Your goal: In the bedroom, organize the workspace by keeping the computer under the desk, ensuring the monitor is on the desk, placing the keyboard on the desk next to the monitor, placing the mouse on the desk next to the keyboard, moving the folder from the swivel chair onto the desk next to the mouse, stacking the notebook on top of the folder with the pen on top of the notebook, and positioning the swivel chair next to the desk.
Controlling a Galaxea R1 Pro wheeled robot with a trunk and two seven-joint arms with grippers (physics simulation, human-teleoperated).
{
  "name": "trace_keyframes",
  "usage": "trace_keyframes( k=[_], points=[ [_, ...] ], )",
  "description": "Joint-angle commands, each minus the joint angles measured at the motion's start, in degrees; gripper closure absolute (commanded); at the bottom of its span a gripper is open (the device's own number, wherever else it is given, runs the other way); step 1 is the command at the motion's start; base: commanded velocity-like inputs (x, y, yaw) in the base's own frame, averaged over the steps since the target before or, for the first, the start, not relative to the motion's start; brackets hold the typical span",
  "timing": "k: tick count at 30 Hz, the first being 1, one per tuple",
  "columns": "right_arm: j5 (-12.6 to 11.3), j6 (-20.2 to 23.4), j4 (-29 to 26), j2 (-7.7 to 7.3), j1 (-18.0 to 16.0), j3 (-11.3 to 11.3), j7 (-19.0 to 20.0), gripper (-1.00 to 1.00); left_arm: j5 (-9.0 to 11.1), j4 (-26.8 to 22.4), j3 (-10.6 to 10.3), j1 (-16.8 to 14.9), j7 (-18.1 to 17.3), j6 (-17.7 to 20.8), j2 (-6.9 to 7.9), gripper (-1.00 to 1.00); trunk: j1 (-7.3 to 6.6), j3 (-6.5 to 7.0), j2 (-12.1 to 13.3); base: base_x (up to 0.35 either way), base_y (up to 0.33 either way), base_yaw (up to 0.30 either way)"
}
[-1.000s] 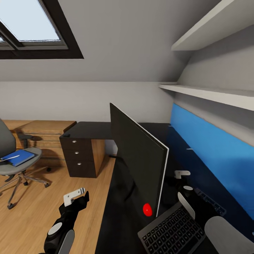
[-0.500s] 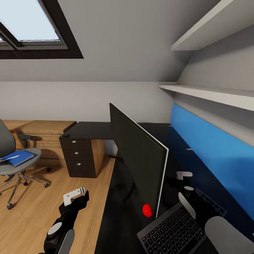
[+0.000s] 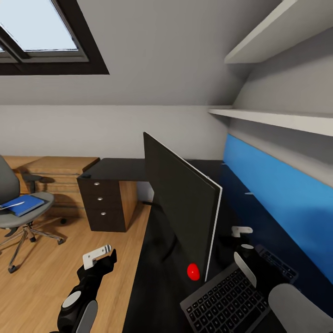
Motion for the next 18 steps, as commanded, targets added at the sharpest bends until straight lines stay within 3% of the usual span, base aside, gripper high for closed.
trace_keyframes(
  k=[1, 8, 18],
  points=[
    [-0.5, 0.3, -0.1, -0.1, -0.1, 0.5, -0.6, -1.0, 0.5, -0.1, -0.1, 0.0, 0.4, 0.2, 0.01, -1.0, 0.23, -0.25, -0.5, 0.0, 0.0, 0.0],
    [-0.5, 0.4, -0.1, -0.1, 0.0, 0.5, -0.6, -1.0, 0.5, -0.1, -0.1, 0.0, 0.4, 0.2, 0.01, -1.0, 1.76, -1.51, -3.3, 0.0, 0.0, 0.0],
    [-0.5, 0.4, -0.1, -0.1, 0.0, 0.5, -0.6, -1.0, 0.5, 0.0, -0.1, 0.0, 0.4, 0.2, 0.01, -1.0, 1.76, -1.51, -3.3, 0.0, 0.0, 0.0]
  ],
)
